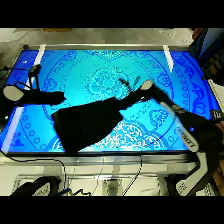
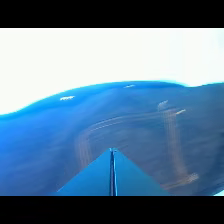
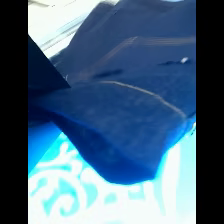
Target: Fold the clothes and pants, and hang the long-sleeved shirts on hangers.
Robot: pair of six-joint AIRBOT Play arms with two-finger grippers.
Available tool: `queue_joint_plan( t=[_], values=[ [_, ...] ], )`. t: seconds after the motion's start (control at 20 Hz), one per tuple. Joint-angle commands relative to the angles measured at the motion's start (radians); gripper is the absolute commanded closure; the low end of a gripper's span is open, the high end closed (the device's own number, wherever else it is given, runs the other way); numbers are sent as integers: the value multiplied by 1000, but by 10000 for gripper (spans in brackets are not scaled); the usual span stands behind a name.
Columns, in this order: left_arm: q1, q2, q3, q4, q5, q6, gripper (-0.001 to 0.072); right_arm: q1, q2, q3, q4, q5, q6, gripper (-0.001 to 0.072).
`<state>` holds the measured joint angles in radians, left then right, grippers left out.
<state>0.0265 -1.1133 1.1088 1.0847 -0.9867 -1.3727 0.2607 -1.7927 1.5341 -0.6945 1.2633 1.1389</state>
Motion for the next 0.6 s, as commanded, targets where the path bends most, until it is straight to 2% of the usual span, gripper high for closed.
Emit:
queue_joint_plan(
  t=[0.0, 0.1, 0.25, 0.55],
  values=[
    [0, 87, 1, 11, 121, 5, 700, -181, 155, 69, -87, 149, 164, 679],
    [0, 122, 1, 11, 135, 4, 701, -314, 283, 99, -162, 260, 252, 680],
    [0, 134, 1, 11, 135, 4, 700, -527, 472, 159, -298, 350, 349, 679],
    [0, 134, 0, 11, 135, 4, 700, -967, 771, 340, -576, 387, 504, 679]
  ],
)
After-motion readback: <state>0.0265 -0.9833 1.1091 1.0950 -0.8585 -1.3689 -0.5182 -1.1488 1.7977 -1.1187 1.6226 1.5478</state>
